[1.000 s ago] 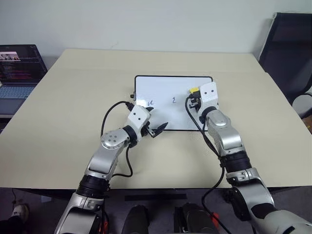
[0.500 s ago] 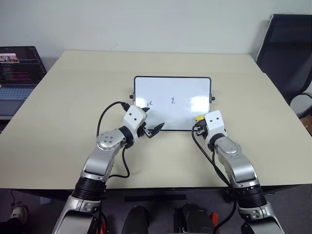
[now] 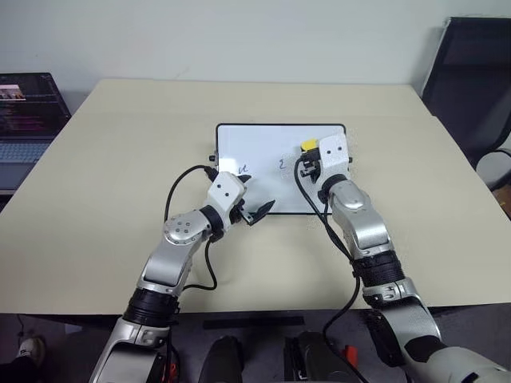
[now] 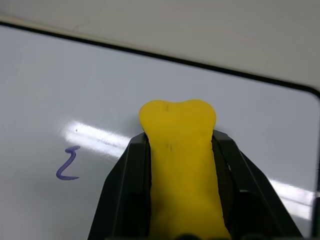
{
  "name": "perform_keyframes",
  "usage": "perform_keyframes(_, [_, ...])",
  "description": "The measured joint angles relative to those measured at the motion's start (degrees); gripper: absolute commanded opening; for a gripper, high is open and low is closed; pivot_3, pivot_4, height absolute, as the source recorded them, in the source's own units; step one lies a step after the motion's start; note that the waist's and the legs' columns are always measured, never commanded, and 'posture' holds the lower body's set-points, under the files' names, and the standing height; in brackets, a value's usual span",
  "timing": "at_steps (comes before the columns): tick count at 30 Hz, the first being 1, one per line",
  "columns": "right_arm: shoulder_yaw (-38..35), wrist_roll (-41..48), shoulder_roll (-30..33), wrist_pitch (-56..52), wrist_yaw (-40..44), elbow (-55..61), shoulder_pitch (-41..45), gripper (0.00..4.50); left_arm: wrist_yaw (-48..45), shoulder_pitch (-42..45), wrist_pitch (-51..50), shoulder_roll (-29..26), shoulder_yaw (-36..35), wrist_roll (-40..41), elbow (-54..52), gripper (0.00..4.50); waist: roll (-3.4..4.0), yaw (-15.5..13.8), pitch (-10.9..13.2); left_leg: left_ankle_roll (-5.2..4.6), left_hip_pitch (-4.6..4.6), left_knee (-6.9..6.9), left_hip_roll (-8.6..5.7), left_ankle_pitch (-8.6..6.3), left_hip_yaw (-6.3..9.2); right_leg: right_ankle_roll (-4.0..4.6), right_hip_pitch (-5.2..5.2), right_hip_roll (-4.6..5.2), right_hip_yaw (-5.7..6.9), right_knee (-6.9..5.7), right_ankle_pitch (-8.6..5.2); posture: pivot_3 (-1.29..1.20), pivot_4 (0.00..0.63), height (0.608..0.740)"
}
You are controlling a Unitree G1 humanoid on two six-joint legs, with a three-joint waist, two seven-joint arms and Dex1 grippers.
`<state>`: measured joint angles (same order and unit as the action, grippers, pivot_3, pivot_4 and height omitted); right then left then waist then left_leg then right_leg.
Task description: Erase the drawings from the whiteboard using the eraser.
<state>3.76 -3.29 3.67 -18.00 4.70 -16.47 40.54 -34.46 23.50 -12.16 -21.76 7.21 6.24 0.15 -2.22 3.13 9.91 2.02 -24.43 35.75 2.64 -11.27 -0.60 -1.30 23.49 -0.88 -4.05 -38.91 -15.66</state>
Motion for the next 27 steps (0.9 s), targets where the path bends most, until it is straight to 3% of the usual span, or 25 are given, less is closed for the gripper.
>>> perform_keyframes(4, [1.69, -1.25, 0.82, -3.29, 0.79, 1.72, -1.04, 1.20, 0.13, -0.72, -0.19, -0.44, -0.56, 0.00, -0.92, 4.50, -0.02, 0.03, -0.01, -0.01, 0.05, 0.11, 0.02, 0.01, 0.02, -0.06, -0.08, 0.05, 0.01, -0.02, 0.03, 0.00, 0.150, 0.740])
perform_keyframes(17, [2.97, -2.15, 3.76, -17.07, 2.83, 21.47, -17.63, 1.20, 1.29, -2.95, -1.33, -0.24, -0.81, 0.12, -2.98, 4.50, -0.04, -0.06, -0.04, -0.14, 0.44, 0.20, 0.04, 0.10, -0.02, -0.35, -0.37, 0.04, -0.06, -0.07, -0.11, 0.00, 0.150, 0.740])
perform_keyframes(22, [0.76, 0.21, 3.60, -16.02, 3.45, 22.08, -17.70, 1.20, 1.21, -3.00, -1.33, 0.19, -0.81, 0.27, -3.01, 4.50, -0.01, -0.06, -0.01, -0.14, 0.36, 0.18, 0.02, 0.10, -0.05, -0.35, -0.30, 0.03, -0.07, -0.05, -0.12, 0.00, 0.150, 0.740])
perform_keyframes(27, [0.55, 3.73, 5.06, -8.39, 9.23, 25.90, -19.90, 1.20, 1.52, -5.62, -1.47, 0.88, -1.94, 1.81, -5.61, 4.50, 0.00, -0.07, 0.00, -0.10, 0.17, 0.06, 0.02, 0.06, 0.01, -0.35, -0.19, 0.02, -0.01, 0.03, -0.14, 0.00, 0.150, 0.740])
